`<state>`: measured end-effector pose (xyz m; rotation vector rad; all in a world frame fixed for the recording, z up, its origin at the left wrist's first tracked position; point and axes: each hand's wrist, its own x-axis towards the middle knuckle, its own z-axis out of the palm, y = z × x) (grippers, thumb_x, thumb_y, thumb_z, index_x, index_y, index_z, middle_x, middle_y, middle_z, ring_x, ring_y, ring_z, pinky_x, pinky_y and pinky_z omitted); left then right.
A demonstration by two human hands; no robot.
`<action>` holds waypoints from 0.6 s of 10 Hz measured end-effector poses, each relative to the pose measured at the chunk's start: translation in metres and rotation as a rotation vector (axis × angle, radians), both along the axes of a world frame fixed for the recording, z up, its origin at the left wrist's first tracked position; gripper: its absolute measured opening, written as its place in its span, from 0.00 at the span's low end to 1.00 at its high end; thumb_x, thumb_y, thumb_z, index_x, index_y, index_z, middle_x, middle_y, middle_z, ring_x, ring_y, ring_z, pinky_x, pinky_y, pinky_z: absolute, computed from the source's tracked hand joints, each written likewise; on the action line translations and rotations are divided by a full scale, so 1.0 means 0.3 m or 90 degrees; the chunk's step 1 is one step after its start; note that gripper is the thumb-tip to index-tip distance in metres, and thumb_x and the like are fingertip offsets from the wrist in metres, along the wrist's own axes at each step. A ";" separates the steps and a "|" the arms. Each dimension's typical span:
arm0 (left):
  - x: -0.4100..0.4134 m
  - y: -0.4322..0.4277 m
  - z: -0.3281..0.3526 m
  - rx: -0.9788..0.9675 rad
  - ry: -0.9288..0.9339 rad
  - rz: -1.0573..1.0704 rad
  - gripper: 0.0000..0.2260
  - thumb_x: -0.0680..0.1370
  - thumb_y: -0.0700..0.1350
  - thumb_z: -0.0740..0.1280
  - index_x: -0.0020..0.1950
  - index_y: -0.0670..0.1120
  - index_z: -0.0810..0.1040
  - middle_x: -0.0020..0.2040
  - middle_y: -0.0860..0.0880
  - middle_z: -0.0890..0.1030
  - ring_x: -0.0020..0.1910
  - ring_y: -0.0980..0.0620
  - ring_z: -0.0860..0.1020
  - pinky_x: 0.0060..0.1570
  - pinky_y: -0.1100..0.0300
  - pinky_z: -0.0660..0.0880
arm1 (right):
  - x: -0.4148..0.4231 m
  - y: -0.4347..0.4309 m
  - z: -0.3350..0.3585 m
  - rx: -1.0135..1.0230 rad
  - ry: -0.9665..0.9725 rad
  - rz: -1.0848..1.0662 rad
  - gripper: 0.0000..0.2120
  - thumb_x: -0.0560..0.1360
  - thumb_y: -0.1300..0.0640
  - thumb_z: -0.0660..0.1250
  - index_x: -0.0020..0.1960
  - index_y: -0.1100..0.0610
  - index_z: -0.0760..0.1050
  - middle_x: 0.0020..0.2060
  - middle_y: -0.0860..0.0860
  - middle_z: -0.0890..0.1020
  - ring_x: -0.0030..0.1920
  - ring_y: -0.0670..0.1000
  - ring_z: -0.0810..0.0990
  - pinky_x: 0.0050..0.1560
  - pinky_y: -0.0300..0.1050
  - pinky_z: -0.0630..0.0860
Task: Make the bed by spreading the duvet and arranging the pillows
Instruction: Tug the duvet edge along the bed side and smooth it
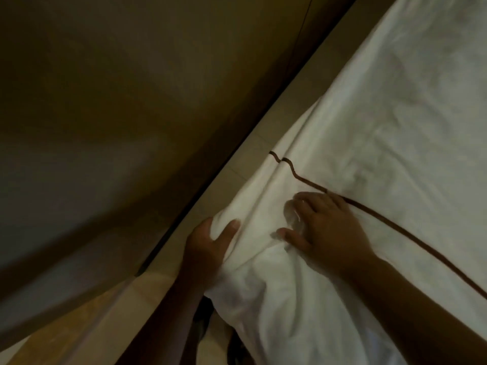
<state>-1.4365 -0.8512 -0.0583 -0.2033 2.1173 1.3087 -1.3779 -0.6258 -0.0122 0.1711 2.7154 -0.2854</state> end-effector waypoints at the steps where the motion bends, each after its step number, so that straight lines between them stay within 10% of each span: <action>1: -0.048 -0.007 0.196 0.012 0.010 0.007 0.25 0.66 0.68 0.69 0.55 0.54 0.78 0.48 0.55 0.82 0.48 0.56 0.81 0.46 0.58 0.78 | -0.020 -0.065 0.037 -0.127 0.043 -0.118 0.37 0.74 0.28 0.50 0.71 0.53 0.65 0.66 0.51 0.72 0.67 0.52 0.70 0.69 0.53 0.66; 4: 0.032 0.056 0.739 0.044 0.106 -0.137 0.15 0.69 0.61 0.70 0.51 0.55 0.77 0.45 0.58 0.82 0.45 0.62 0.80 0.44 0.68 0.76 | -0.120 -0.299 0.458 -0.717 0.199 -0.712 0.49 0.62 0.20 0.60 0.76 0.45 0.56 0.73 0.47 0.67 0.71 0.52 0.68 0.71 0.56 0.66; 6: 0.242 0.189 1.081 0.136 0.098 -0.239 0.09 0.74 0.63 0.64 0.49 0.61 0.73 0.45 0.60 0.80 0.44 0.71 0.76 0.44 0.76 0.72 | 0.001 -0.145 0.980 -0.665 0.068 -0.777 0.38 0.73 0.45 0.71 0.75 0.57 0.57 0.72 0.56 0.67 0.69 0.56 0.70 0.61 0.43 0.70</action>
